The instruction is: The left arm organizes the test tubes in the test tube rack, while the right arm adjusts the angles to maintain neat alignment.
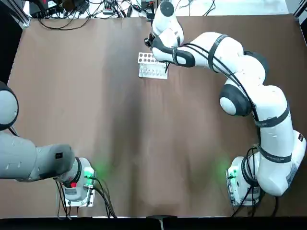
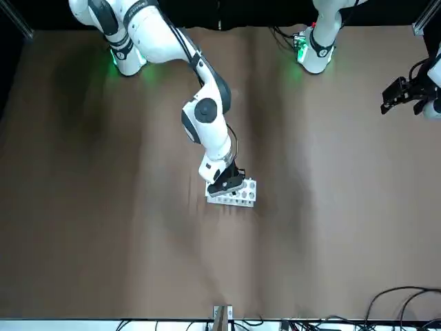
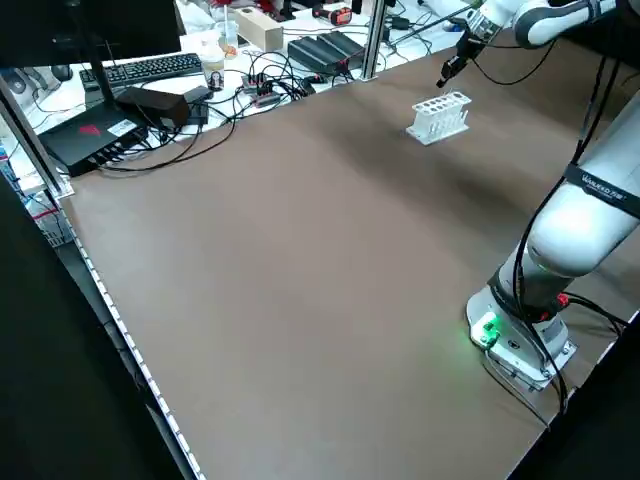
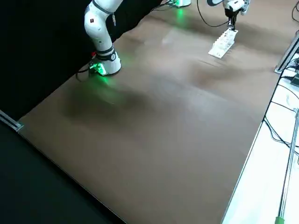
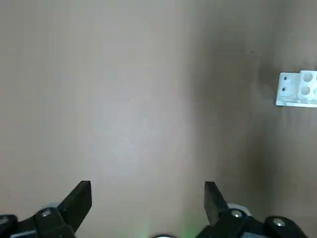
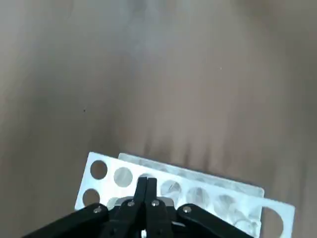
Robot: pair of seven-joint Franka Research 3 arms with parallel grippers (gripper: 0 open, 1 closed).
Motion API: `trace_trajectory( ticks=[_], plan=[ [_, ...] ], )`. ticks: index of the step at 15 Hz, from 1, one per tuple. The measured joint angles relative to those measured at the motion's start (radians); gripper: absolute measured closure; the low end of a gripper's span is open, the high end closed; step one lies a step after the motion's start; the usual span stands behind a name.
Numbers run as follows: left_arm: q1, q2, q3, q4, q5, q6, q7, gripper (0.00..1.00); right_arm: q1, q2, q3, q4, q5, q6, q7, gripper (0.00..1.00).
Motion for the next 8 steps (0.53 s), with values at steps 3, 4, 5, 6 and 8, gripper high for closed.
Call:
trace_trajectory(
  ticks=[3, 4, 5, 6, 8],
  plan=[
    [0.0, 0.0, 0.0, 0.0, -0.001, 0.001, -0.003, 0.0, 0.0, -0.023, 0.002, 0.006, 0.003, -0.021, 0.0, 0.99],
    [0.0, 0.0, 0.0, 0.0, -0.005, 0.002, -0.012, 0.0, 0.0, -0.033, 0.003, 0.007, 0.008, -0.037, 0.0, 0.99],
    [0.0, 0.0, 0.0, 0.0, -0.013, 0.003, -0.024, 0.0, 0.0, -0.043, 0.005, 0.009, 0.014, -0.06, 0.001, 0.99],
    [0.0, 0.0, 0.0, 0.0, -0.019, 0.003, -0.033, 0.0, 0.0, -0.055, 0.006, 0.01, 0.023, -0.078, 0.001, 0.99],
    [0.0, 0.0, 0.0, 0.0, -0.023, 0.007, -0.042, 0.0, 0.0, -0.088, 0.008, 0.013, 0.038, -0.107, 0.001, 0.99]
  ],
)
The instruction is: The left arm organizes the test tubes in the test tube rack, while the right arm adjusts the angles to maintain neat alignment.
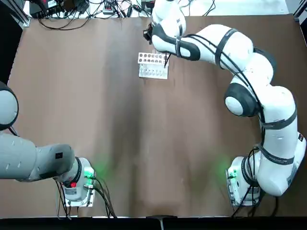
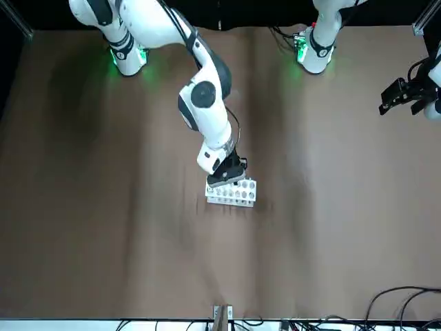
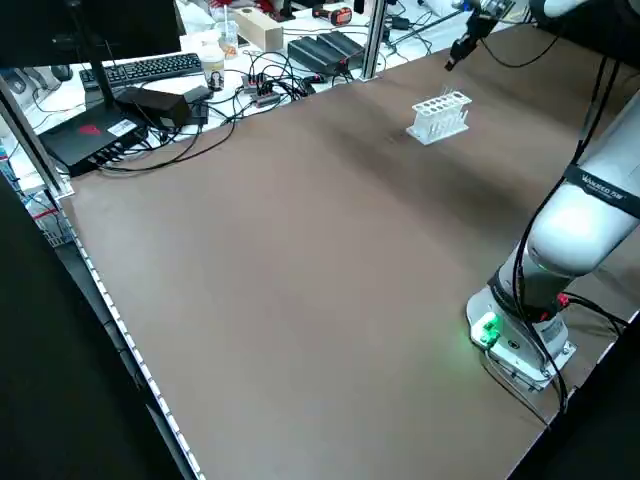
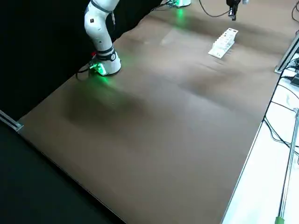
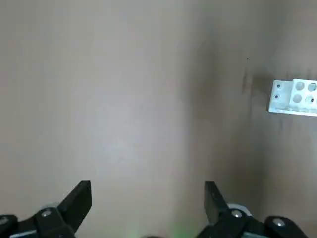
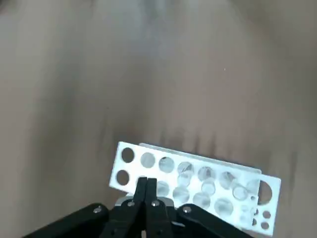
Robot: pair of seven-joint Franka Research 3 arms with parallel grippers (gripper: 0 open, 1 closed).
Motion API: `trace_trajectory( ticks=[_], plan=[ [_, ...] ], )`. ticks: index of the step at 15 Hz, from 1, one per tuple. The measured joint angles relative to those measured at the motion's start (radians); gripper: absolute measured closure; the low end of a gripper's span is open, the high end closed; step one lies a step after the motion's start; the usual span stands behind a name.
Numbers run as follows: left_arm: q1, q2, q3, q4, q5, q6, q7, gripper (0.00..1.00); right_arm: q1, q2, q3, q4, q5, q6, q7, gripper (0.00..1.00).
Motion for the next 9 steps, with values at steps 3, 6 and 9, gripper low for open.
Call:
trace_trajectory(
  ticks=[3, 6, 9],
  plan=[
    [0.0, 0.0, 0.0, 0.0, 0.0, 0.006, -0.002, 0.0, -0.037, -0.105, -0.004, 0.01, 0.008, -0.176, 0.002, 0.99],
    [0.0, 0.0, 0.0, 0.0, 0.0, 0.007, -0.002, 0.0, -0.115, -0.196, -0.006, 0.011, 0.008, -0.353, -0.05, 0.99],
    [0.0, 0.0, -0.001, 0.0, -0.001, 0.008, -0.002, 0.0, -0.212, -0.267, -0.008, 0.011, 0.01, -0.527, -0.185, 0.99]
  ],
)
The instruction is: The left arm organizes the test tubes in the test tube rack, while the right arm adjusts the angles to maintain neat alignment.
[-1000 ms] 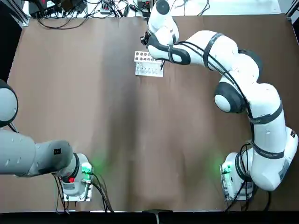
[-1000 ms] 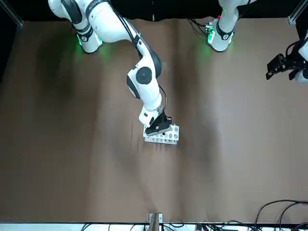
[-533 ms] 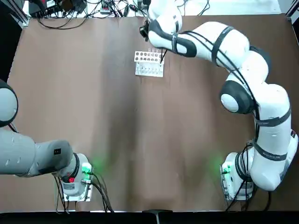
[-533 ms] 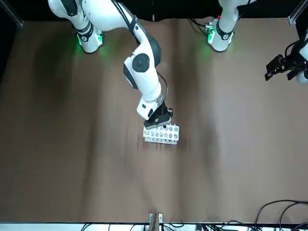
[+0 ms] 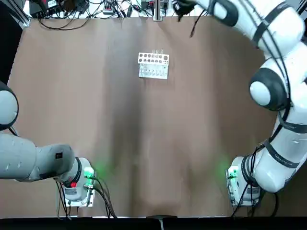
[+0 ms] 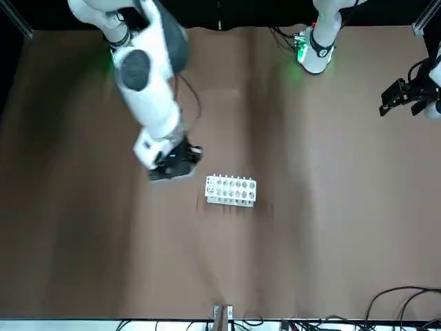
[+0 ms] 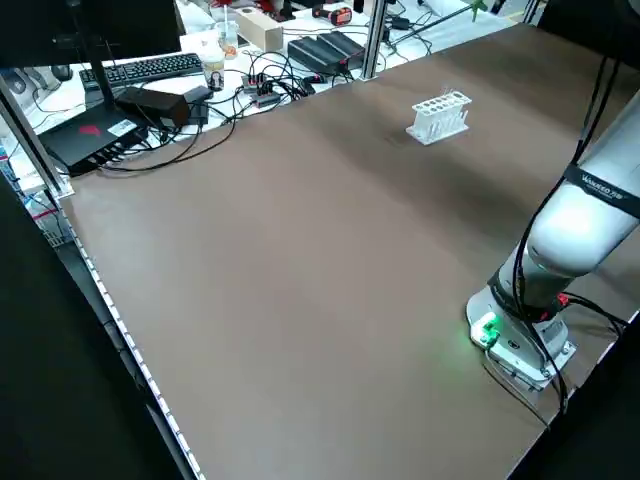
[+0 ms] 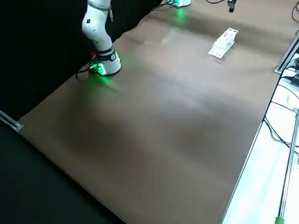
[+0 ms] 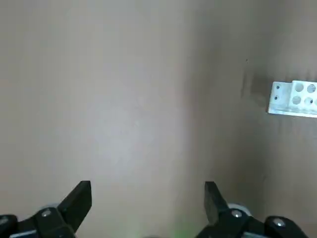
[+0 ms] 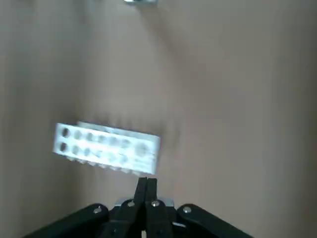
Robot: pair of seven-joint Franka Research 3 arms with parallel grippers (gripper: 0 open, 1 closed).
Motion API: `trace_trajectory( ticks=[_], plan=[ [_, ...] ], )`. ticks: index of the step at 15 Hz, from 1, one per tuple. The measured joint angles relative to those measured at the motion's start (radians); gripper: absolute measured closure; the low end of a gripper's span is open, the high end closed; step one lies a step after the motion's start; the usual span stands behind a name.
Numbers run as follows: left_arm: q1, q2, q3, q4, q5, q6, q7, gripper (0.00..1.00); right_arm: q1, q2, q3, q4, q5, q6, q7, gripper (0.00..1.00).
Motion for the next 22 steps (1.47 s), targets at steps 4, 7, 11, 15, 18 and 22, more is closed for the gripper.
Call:
trace_trajectory(
  ticks=[4, 7, 11, 15, 18, 22],
  plan=[
    [0.0, 0.0, -0.001, 0.0, 0.0, 0.0, 0.0, 0.0, -0.153, -0.091, -0.005, 0.0, 0.0, -0.221, -0.255, 0.99],
    [0.0, 0.0, -0.001, 0.0, 0.0, 0.0, 0.0, 0.0, -0.276, -0.14, -0.007, 0.0, 0.003, -0.326, -0.423, 0.99],
    [0.0, 0.0, -0.001, 0.0, 0.0, 0.001, 0.0, 0.0, -0.372, -0.196, -0.01, -0.039, -0.016, -0.367, -0.463, 0.99],
    [0.0, -0.001, -0.001, 0.003, 0.0, 0.001, 0.0, 0.0, -0.408, -0.341, -0.016, -0.261, -0.044, -0.263, -0.463, 0.97],
    [0.0, -0.005, -0.002, 0.005, 0.0, 0.0, -0.003, 0.0, -0.411, -0.436, -0.017, -0.395, -0.046, -0.212, -0.463, 0.93],
    [-0.002, -0.01, -0.007, 0.005, 0.0, 0.0, -0.034, 0.0, -0.411, -0.466, -0.017, -0.416, -0.046, -0.222, -0.463, 0.63]
  ],
)
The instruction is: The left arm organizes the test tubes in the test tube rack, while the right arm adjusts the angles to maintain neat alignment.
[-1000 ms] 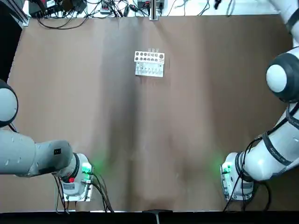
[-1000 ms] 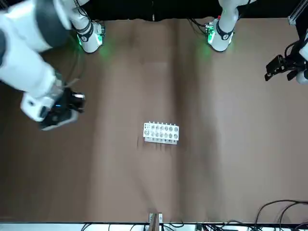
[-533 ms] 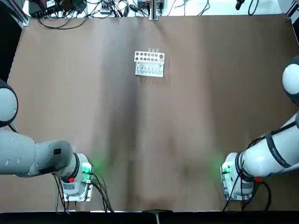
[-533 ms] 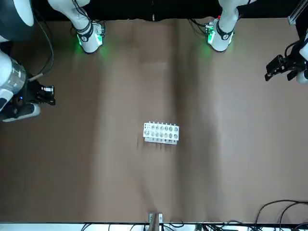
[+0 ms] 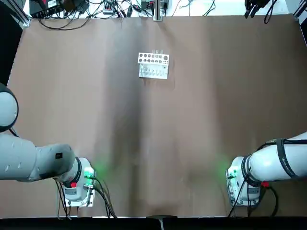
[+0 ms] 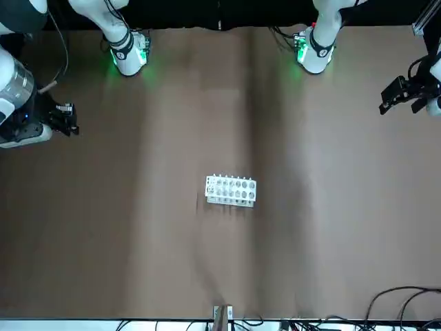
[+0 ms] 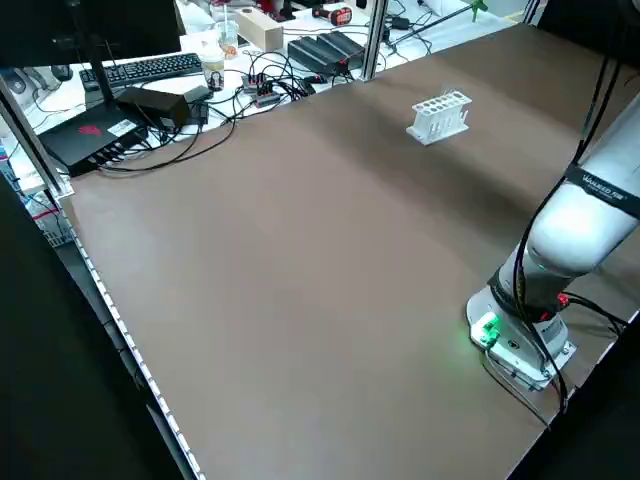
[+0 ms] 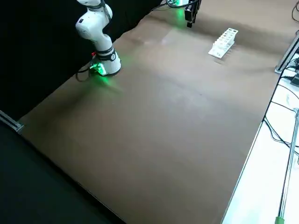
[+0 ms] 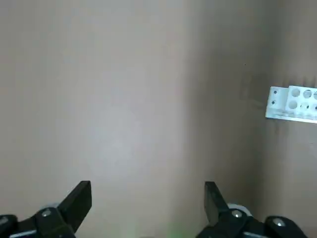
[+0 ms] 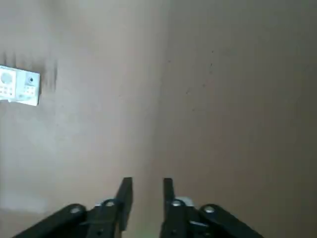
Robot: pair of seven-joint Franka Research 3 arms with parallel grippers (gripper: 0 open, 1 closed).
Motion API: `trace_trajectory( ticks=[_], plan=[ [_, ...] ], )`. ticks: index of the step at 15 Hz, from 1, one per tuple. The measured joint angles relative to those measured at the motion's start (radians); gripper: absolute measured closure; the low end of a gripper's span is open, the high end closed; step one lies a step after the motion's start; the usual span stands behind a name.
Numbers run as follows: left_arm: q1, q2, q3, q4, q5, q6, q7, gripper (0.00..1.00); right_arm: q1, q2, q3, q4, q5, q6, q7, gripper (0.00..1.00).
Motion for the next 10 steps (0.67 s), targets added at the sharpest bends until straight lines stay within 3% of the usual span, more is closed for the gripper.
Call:
trace_trajectory(
  ticks=[7, 10],
  plan=[
    [0.0, 0.0, -0.001, 0.0, 0.0, 0.0, -0.002, 0.0, -0.02, -0.003, -0.001, 0.0, 0.0, -0.013, 0.0, 0.01],
    [0.0, 0.0, -0.001, 0.0, 0.0, 0.0, -0.002, 0.0, -0.02, -0.004, -0.001, 0.004, 0.0, -0.009, 0.0, 0.0]
  ],
)
